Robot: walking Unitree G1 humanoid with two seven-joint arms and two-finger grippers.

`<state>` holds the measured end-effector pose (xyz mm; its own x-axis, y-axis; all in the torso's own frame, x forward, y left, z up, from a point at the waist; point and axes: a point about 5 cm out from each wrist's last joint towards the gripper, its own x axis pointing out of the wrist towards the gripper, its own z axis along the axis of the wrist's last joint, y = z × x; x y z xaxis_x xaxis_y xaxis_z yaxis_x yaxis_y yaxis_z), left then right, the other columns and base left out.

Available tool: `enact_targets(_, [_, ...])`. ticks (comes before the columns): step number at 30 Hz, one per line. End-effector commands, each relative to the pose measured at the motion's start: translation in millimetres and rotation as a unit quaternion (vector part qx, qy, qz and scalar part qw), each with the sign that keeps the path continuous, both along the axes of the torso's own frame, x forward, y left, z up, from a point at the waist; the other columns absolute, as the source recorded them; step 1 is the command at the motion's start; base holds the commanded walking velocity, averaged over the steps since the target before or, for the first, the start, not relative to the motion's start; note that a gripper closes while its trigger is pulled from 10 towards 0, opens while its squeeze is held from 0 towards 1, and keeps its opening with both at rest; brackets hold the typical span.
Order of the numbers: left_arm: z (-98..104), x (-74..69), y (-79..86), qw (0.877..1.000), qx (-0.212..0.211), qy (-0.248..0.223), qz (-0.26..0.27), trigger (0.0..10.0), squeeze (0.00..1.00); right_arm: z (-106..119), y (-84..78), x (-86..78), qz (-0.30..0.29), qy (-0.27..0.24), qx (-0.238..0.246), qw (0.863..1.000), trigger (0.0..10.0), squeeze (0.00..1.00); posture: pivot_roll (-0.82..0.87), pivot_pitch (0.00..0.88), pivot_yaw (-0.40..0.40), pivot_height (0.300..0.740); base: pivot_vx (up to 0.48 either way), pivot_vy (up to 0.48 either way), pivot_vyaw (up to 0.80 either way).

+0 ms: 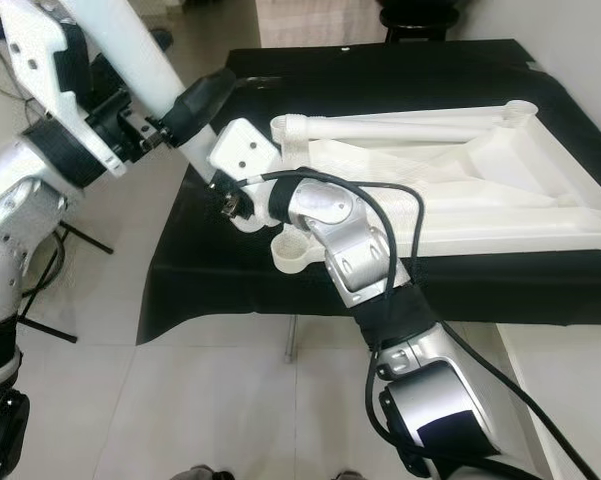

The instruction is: Building children table

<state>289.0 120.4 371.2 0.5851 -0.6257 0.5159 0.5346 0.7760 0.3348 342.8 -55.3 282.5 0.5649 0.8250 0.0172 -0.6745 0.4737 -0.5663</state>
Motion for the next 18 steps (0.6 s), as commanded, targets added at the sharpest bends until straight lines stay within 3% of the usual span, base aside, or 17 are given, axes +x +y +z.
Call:
enact_targets(1, [1.8,8.4,3.8,0.999,-0.005,0.0,0.038,10.0,0.0,-0.4,14.5,-11.8,0.039,-0.019,-0.019,0.999,10.0,0.0,-0.02,0.093,0.06,0.74,0.0,0.0,0.0])
enact_targets(4, [7.9,10.3,4.2,0.998,-0.025,-0.008,0.049,10.0,0.0,-3.2,15.5,-12.5,0.038,-0.019,-0.021,0.999,10.0,0.0,-0.02,0.091,0.061,0.74,0.0,0.0,0.0])
enact_targets(5, [9.0,10.8,4.7,0.998,-0.03,-0.008,0.053,4.9,0.0,-4.0,15.4,-12.2,0.035,-0.019,-0.022,0.999,10.0,0.0,-0.02,0.093,0.062,0.74,0.0,0.0,0.0])
enact_targets(6, [9.0,10.8,4.7,0.998,-0.03,-0.008,0.053,4.9,0.0,-4.0,15.4,-12.2,0.035,-0.019,-0.022,0.999,10.0,0.0,-0.02,0.093,0.062,0.74,0.0,0.0,0.0])
enact_targets(7, [8.6,11.5,5.3,0.998,-0.03,-0.007,0.055,0.0,0.0,-4.4,15.3,-11.8,0.033,-0.02,-0.023,0.999,10.0,0.0,-0.02,0.092,0.062,0.74,0.0,0.0,0.0])
enact_targets(18, [5.8,9.5,11.2,0.997,-0.05,-0.001,0.058,0.0,0.0,-4.5,14.9,-10.0,0.026,-0.022,-0.024,0.999,10.0,0.0,-0.02,0.093,0.061,0.74,0.0,0.0,0.0])
